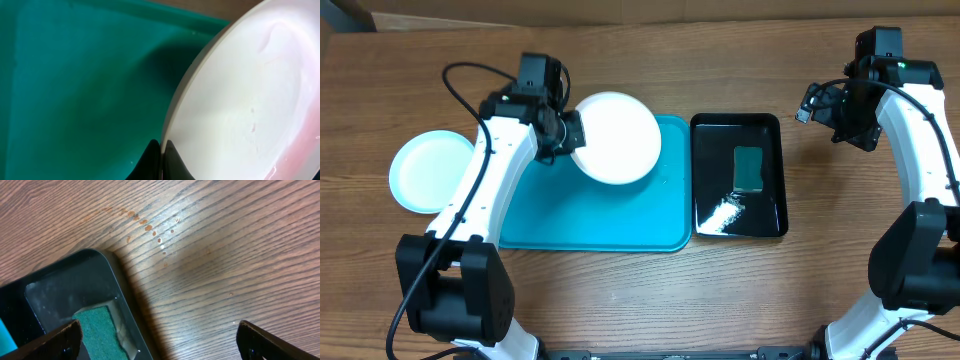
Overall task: Clean dirty plates on tray and stack at the side
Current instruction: 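Lift the wiped white plate off the teal tray with the left gripper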
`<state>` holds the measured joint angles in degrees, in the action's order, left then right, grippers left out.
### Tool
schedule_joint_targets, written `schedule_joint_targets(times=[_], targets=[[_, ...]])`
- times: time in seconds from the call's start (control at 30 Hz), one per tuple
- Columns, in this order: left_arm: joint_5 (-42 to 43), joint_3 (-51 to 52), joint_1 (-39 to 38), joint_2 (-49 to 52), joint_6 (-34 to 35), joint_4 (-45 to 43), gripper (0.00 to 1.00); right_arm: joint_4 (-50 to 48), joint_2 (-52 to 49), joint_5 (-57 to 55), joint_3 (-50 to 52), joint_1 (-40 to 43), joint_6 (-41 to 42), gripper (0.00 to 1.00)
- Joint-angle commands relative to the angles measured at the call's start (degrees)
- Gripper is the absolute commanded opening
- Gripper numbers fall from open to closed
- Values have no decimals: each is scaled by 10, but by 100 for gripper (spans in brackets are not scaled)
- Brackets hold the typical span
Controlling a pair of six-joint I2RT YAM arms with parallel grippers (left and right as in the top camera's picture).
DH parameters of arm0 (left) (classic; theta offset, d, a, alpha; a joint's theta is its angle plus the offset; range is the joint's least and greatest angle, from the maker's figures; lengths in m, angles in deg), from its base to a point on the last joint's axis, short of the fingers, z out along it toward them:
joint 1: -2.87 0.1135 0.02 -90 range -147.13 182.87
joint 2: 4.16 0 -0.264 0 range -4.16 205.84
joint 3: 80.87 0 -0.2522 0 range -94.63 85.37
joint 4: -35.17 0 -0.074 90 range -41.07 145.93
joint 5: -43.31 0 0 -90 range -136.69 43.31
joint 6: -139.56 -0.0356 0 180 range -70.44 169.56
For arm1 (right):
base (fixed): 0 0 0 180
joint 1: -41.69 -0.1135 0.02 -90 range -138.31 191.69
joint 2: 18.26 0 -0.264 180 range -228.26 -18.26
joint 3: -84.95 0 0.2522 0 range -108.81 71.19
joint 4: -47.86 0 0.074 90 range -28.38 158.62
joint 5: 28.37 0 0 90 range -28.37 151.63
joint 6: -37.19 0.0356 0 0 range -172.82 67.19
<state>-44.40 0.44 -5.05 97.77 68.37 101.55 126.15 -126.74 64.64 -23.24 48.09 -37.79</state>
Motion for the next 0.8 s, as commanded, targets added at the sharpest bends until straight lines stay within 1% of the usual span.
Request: schedule_joint_targets(times=[0.0, 0.1, 0.23, 0.33, 0.53, 0.63, 0.77], targets=[[-28, -46, -13, 0, -13, 12, 4, -1, 4, 1, -8, 0, 2, 100], [-42, -63, -32, 0, -13, 14, 4, -3, 4, 3, -8, 0, 3, 100], [-62, -68, -70, 0, -7, 10, 4, -45, 4, 9, -8, 0, 2, 100], [-75, -67, -97, 0, -4, 6, 4, -57, 4, 7, -8, 5, 0, 100], [-117, -67, -178, 0, -3, -24, 4, -98, 4, 72, -8, 65, 1, 100], [-150, -67, -218, 0, -3, -43, 4, -125, 3, 74, -8, 98, 2, 100], [-203, -67, -268, 0, -4, -63, 4, -132, 3, 74, -8, 120, 2, 100]])
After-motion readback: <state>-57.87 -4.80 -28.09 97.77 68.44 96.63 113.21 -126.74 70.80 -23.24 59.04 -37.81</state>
